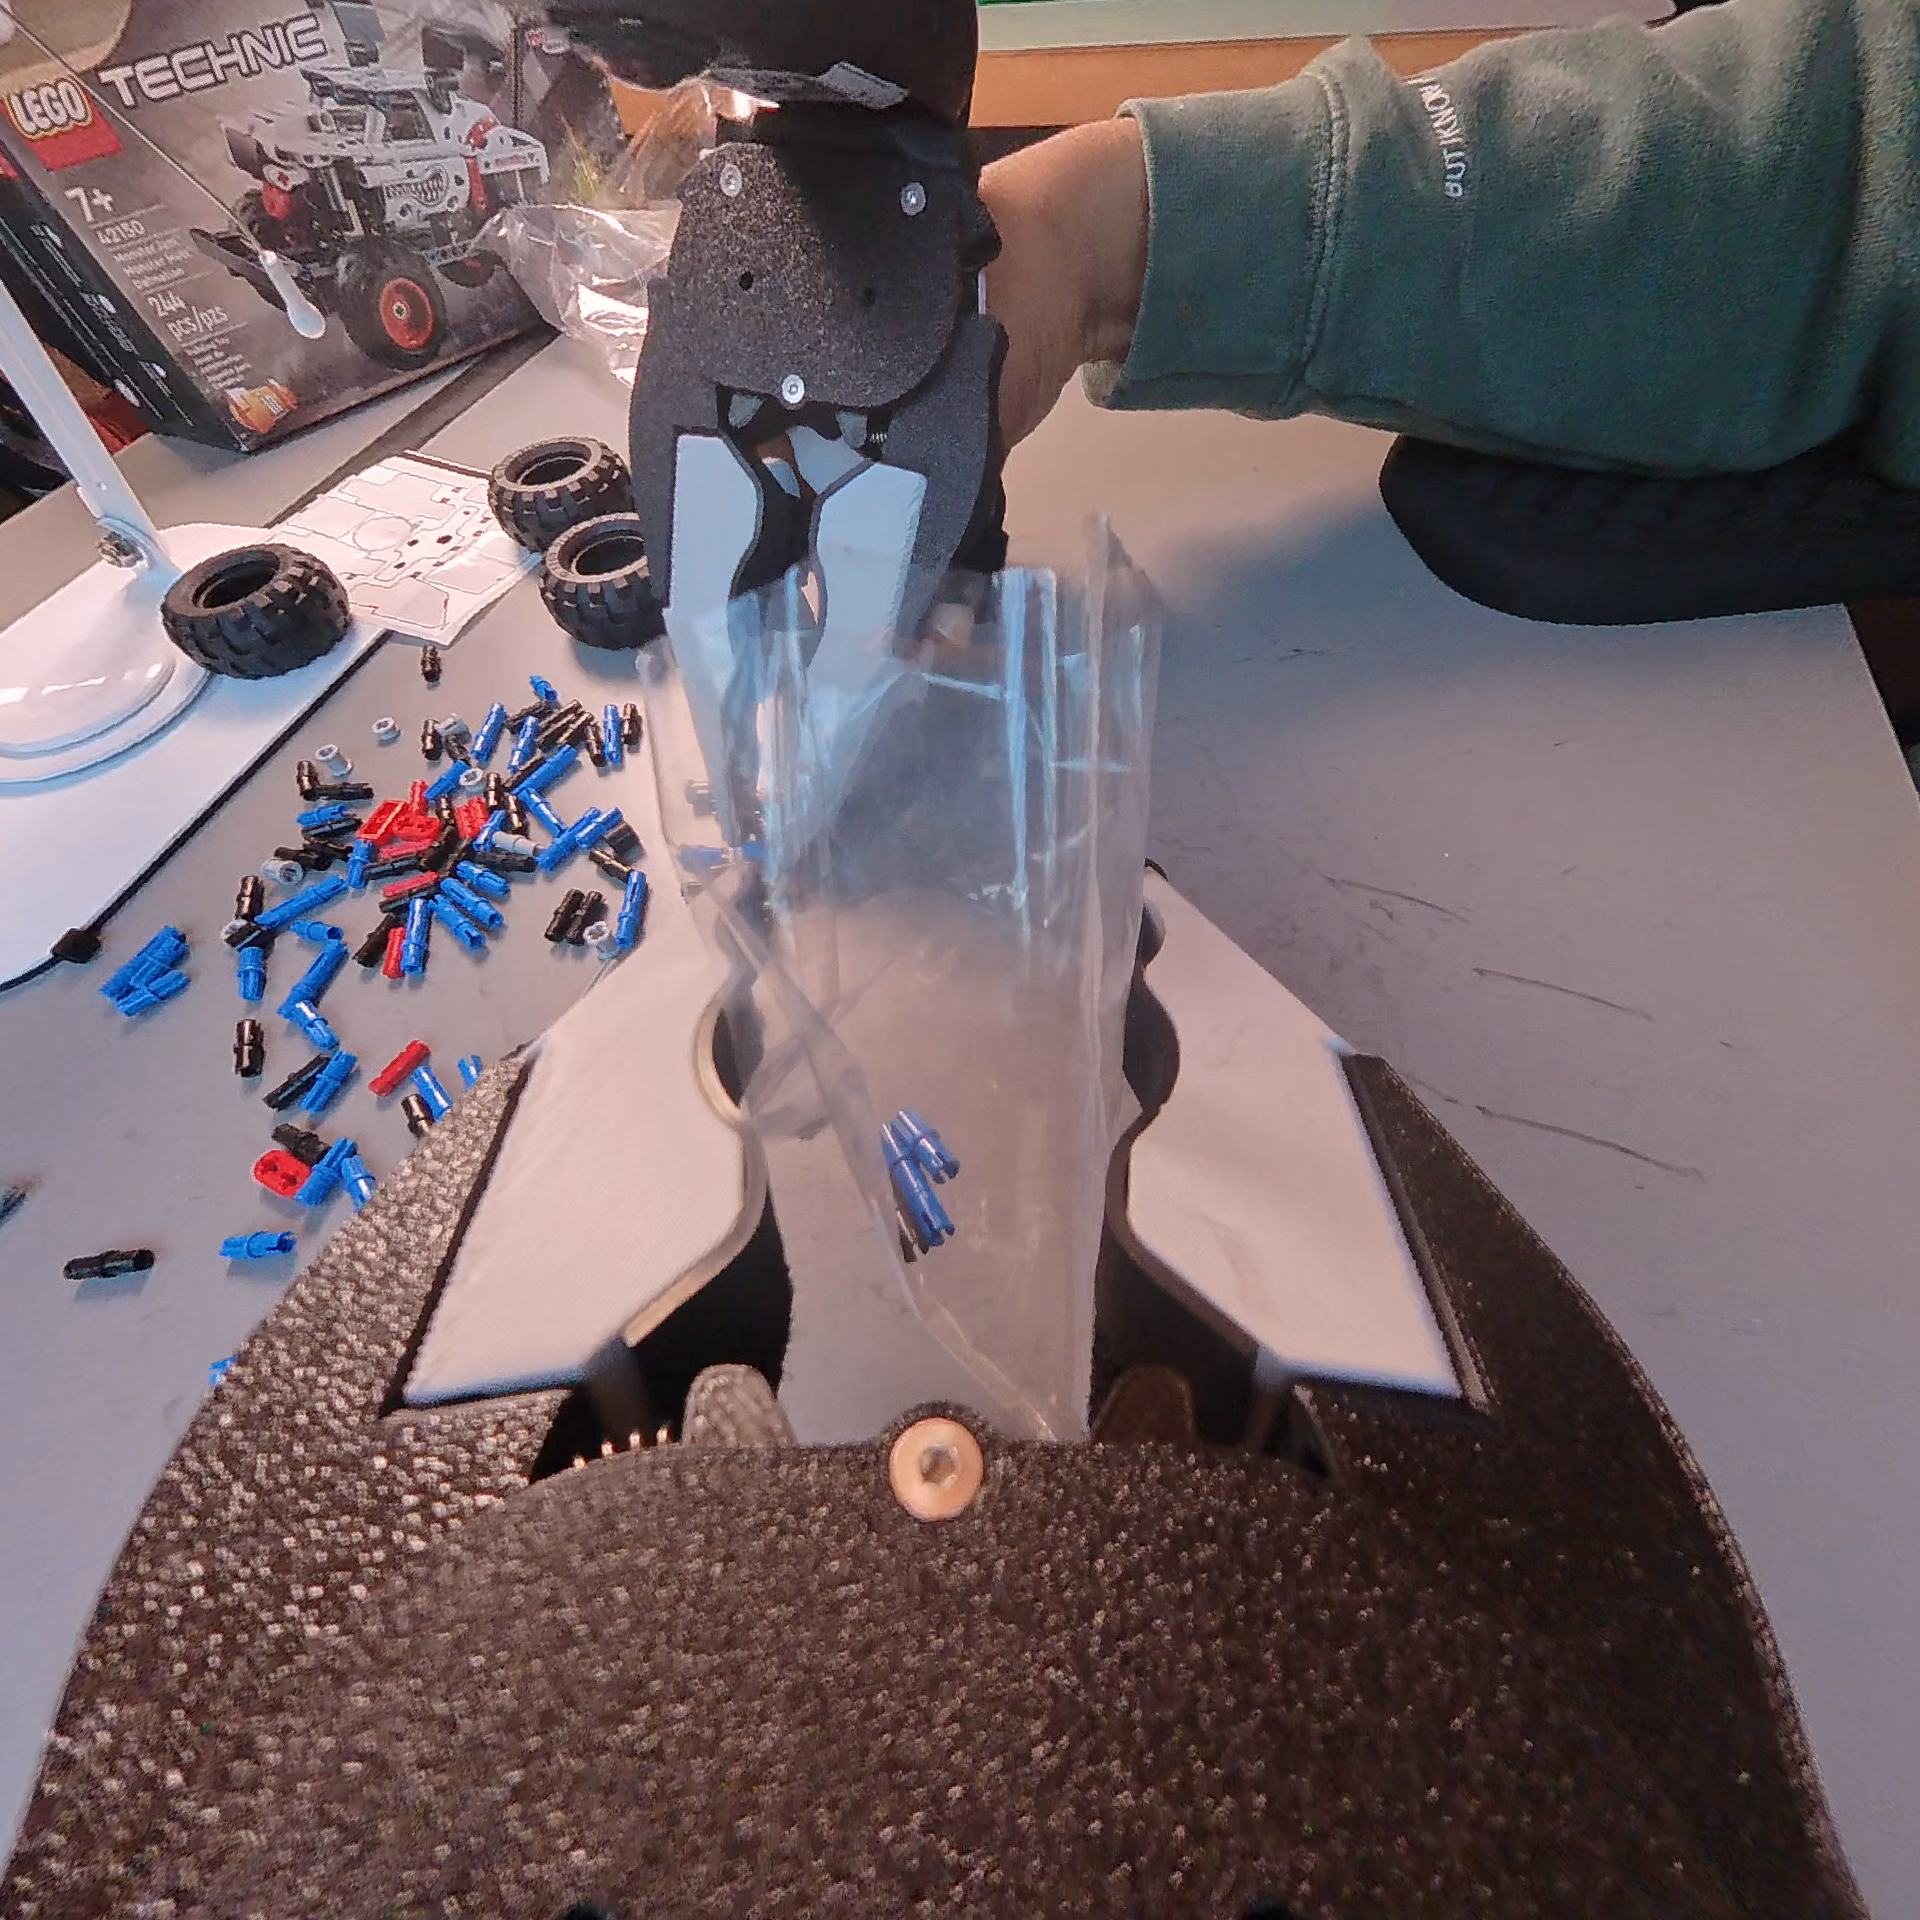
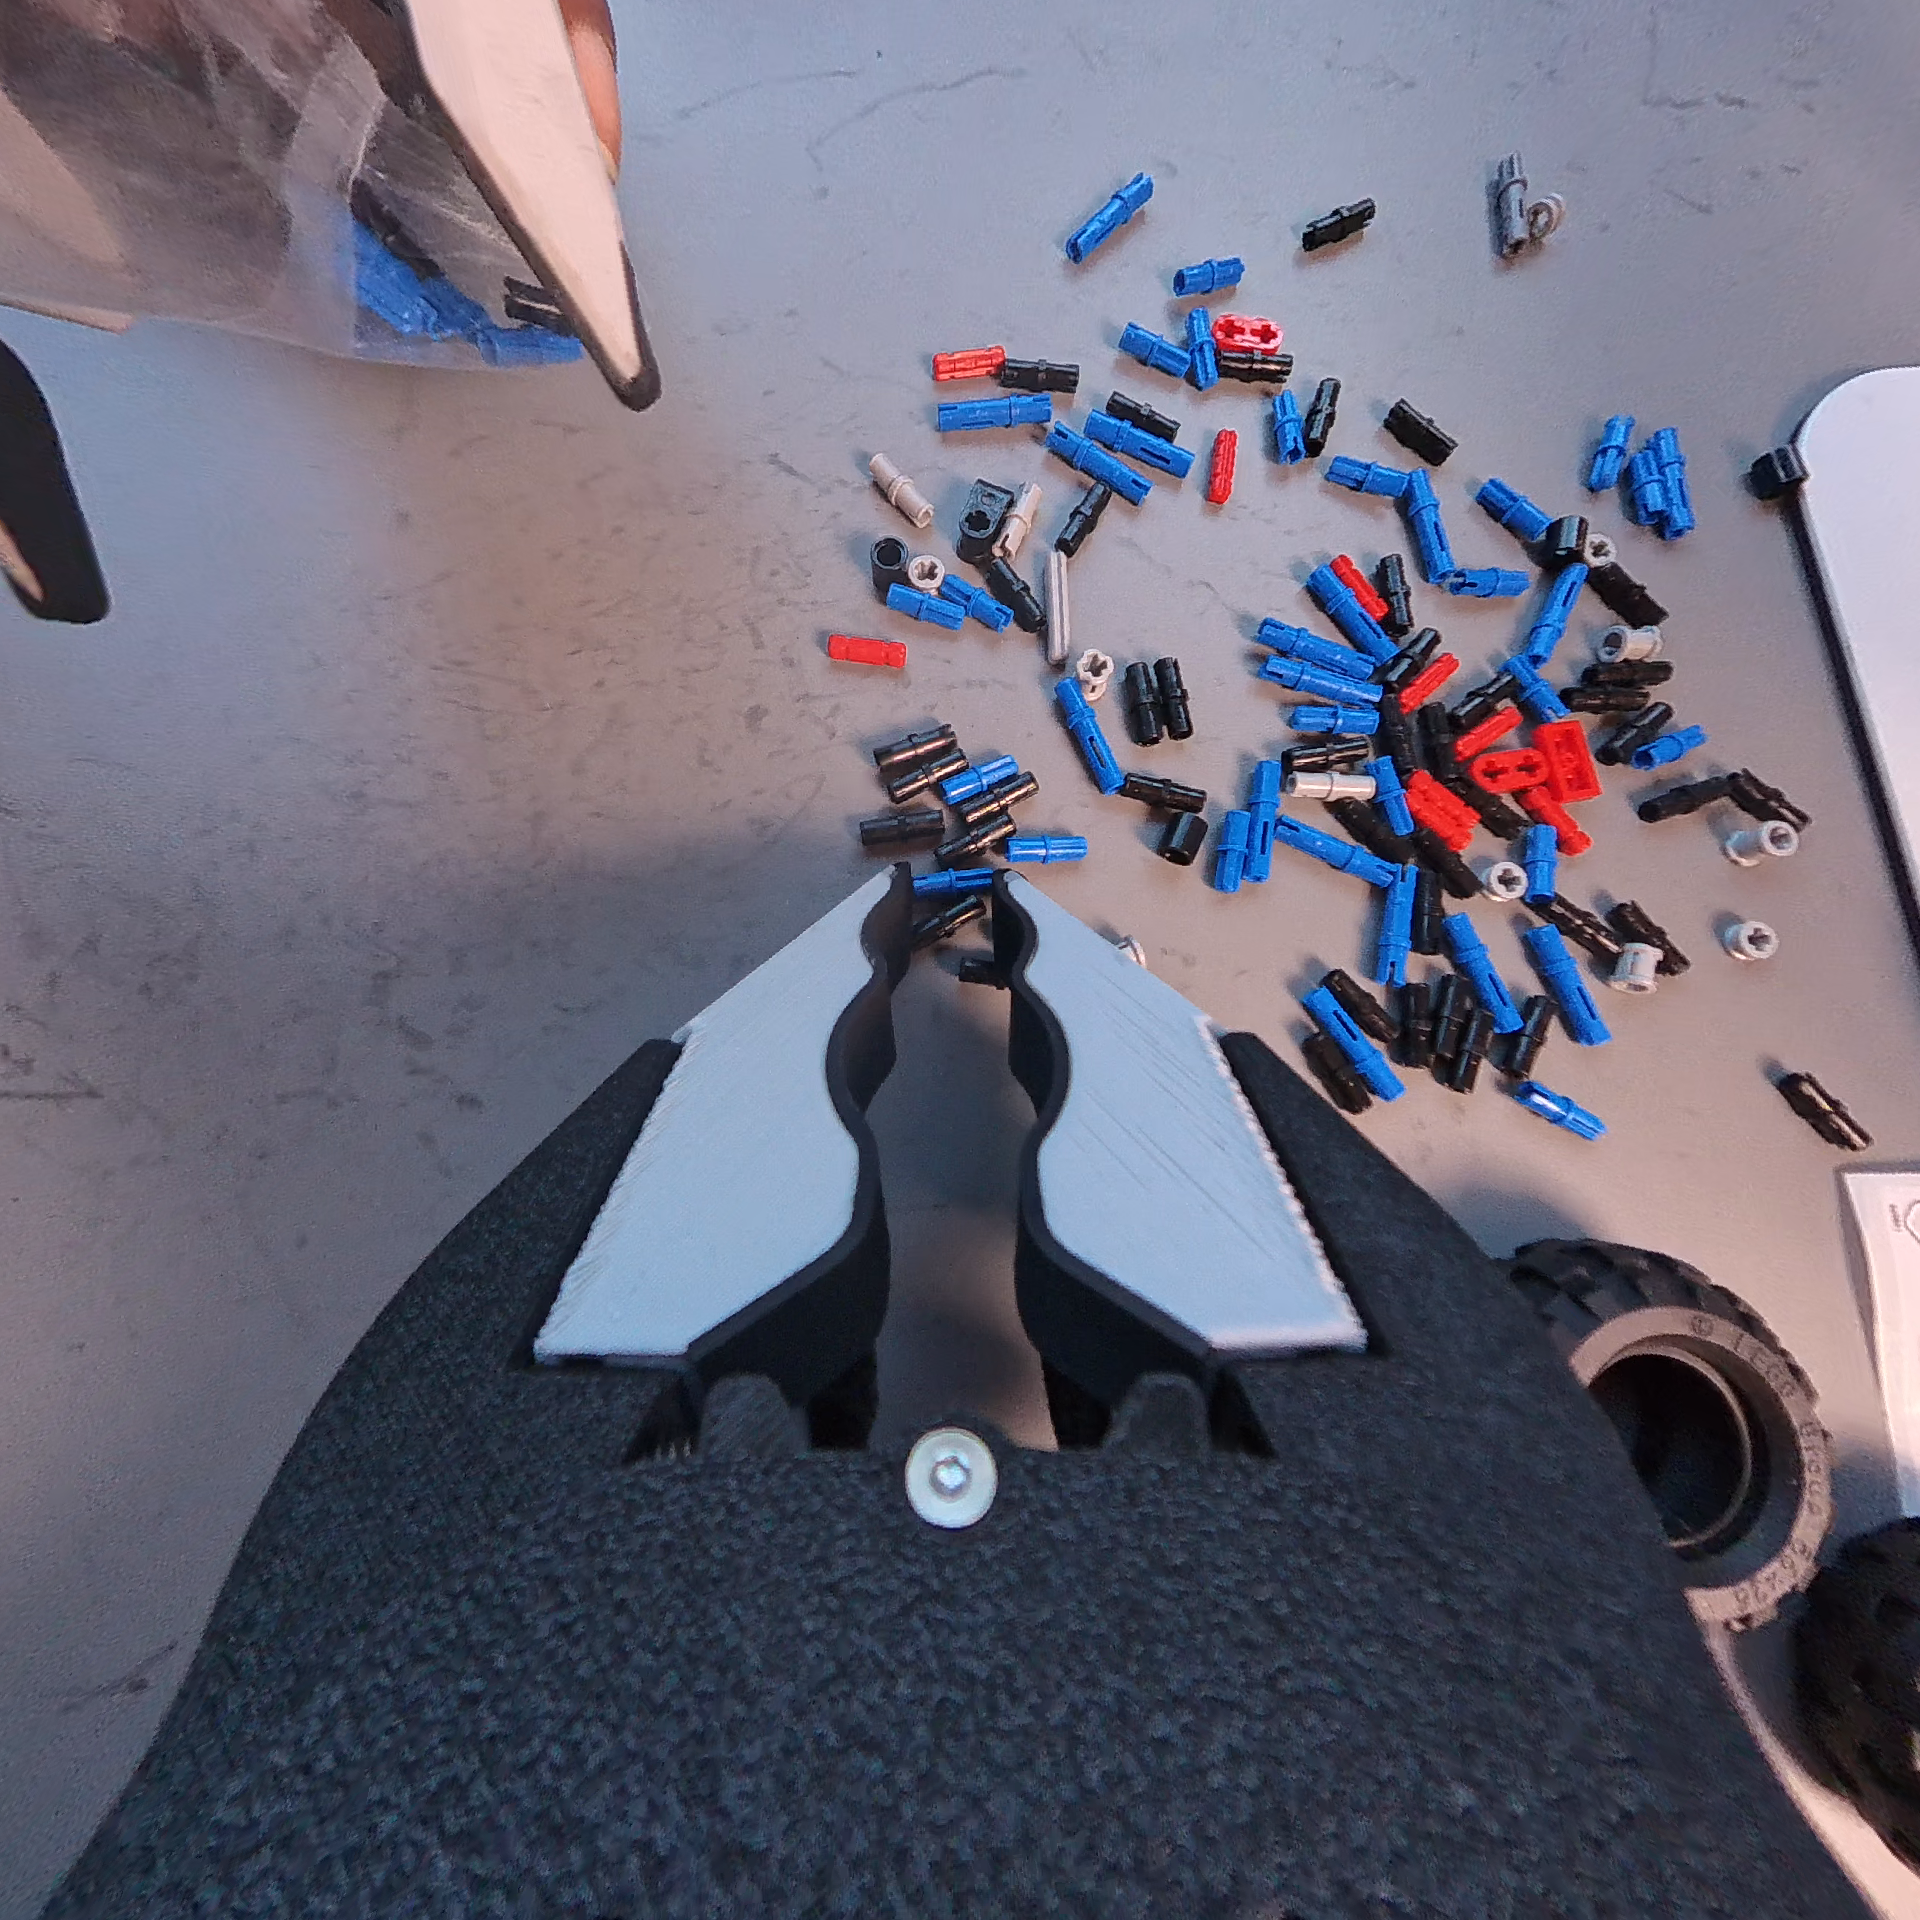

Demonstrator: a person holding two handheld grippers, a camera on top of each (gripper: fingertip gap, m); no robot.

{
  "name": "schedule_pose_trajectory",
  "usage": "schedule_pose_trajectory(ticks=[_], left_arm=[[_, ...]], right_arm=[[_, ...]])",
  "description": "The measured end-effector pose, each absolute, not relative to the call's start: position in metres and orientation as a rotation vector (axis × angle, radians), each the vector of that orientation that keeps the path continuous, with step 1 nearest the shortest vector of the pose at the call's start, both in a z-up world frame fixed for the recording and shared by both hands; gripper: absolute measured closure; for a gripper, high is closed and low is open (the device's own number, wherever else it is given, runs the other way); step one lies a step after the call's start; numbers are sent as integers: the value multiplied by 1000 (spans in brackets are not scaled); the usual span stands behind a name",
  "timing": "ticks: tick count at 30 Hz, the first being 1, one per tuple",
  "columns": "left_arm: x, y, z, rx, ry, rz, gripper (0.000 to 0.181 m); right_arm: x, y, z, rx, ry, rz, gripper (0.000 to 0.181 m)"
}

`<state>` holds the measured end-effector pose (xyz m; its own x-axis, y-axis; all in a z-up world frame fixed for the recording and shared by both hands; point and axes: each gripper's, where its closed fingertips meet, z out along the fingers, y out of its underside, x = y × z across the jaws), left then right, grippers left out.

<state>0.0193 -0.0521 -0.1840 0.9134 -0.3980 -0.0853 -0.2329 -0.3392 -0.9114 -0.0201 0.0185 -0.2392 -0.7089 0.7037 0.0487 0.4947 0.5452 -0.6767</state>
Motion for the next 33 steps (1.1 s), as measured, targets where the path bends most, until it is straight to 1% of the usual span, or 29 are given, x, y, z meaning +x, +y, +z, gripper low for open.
schedule_pose_trajectory(ticks=[3, 7, 9, 11, 13, 15, 17, 20, 22, 24, 27, 30, 33], left_arm=[[18, -52, -185, -1942, 452, -179, 113], [17, -51, -186, -1950, 445, -184, 113], [18, -50, -186, -1948, 446, -185, 113], [18, -50, -186, -1948, 447, -184, 113], [18, -51, -186, -1946, 445, -183, 113], [18, -52, -184, -1940, 439, -182, 113], [16, -52, -182, -1933, 432, -180, 113], [15, -51, -181, -1932, 424, -182, 113], [14, -51, -183, -1939, 424, -182, 113], [14, -51, -184, -1943, 426, -179, 113], [13, -51, -182, -1939, 422, -174, 114], [12, -52, -181, -1934, 415, -173, 114], [12, -51, -181, -1936, 414, -175, 114]], right_arm=[[-20, 10, -217, -966, -2411, 1071, 167], [-16, -29, -136, -796, -2221, 1462, 168], [-9, -53, -110, -707, -2187, 1574, 168], [-5, -70, -109, -646, -2226, 1560, 165], [-4, -77, -105, -622, -2203, 1604, 156], [-9, -67, -99, -682, -2152, 1664, 155], [-16, -44, -111, -775, -2148, 1590, 157], [-22, -6, -168, -936, -2284, 1241, 158], [-19, 2, -201, -992, -2377, 1090, 151], [-18, 1, -219, -1012, -2431, 1005, 145], [-20, 4, -235, -1056, -2473, 883, 142], [-23, 7, -240, -1103, -2467, 844, 155], [-23, 7, -240, -1128, -2461, 857, 156]])
